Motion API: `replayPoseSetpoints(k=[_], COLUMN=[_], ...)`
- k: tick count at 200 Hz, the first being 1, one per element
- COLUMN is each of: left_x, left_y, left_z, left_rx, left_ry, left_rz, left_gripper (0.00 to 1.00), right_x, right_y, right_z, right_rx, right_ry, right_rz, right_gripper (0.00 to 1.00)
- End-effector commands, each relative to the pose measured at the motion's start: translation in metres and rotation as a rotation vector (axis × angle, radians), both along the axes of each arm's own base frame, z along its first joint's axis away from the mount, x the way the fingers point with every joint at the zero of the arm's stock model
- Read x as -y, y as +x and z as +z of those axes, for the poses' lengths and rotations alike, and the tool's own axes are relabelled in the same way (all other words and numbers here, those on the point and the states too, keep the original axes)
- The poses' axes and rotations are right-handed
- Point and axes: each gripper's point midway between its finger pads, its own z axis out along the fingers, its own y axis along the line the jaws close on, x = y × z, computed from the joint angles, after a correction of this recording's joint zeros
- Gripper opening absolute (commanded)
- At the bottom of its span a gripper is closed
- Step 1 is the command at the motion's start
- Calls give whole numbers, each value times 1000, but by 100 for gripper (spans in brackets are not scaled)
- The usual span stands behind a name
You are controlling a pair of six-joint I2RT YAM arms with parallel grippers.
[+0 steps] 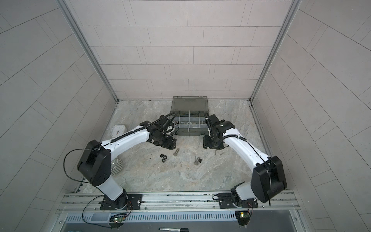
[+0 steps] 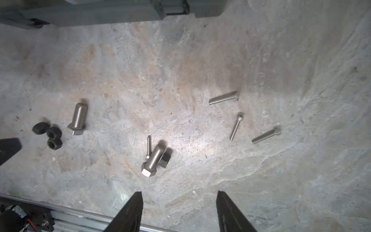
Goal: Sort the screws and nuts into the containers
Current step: 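Move the left gripper over a large hex bolt while the right gripper withdraws, then lower and close the left gripper on the large hex bolt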
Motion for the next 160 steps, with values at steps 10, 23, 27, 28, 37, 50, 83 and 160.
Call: replayPoseSetpoints(k=[10, 23, 27, 28, 37, 50, 83, 160], left_x=[-4, -3, -3, -3, -2, 0, 6, 26], left_y=[-8, -9, -9, -9, -10, -9, -5, -2], left_z=[-8, -12, -13, -13, -16, -20, -25, -40], left_rx=[21, 22, 23, 22, 21, 18, 33, 31], left_ry=[54, 53, 54, 54, 57, 64, 85, 118], left_rz=[0, -6, -6, -7, -11, -20, -48, -96], left_gripper=[86, 86, 86, 86, 86, 86, 86, 85], right_x=[-6, -2, -1, -1, 2, 5, 14, 26], right_y=[-29, -40, -43, -44, -50, -59, -74, -87], right_z=[11, 13, 14, 15, 16, 19, 24, 30], right_rx=[36, 57, 65, 68, 85, 101, 131, 151], right_ry=[84, 99, 102, 104, 115, 133, 134, 112], right_rz=[37, 32, 29, 28, 24, 21, 5, -3], right_gripper=[67, 74, 77, 77, 80, 98, 99, 99])
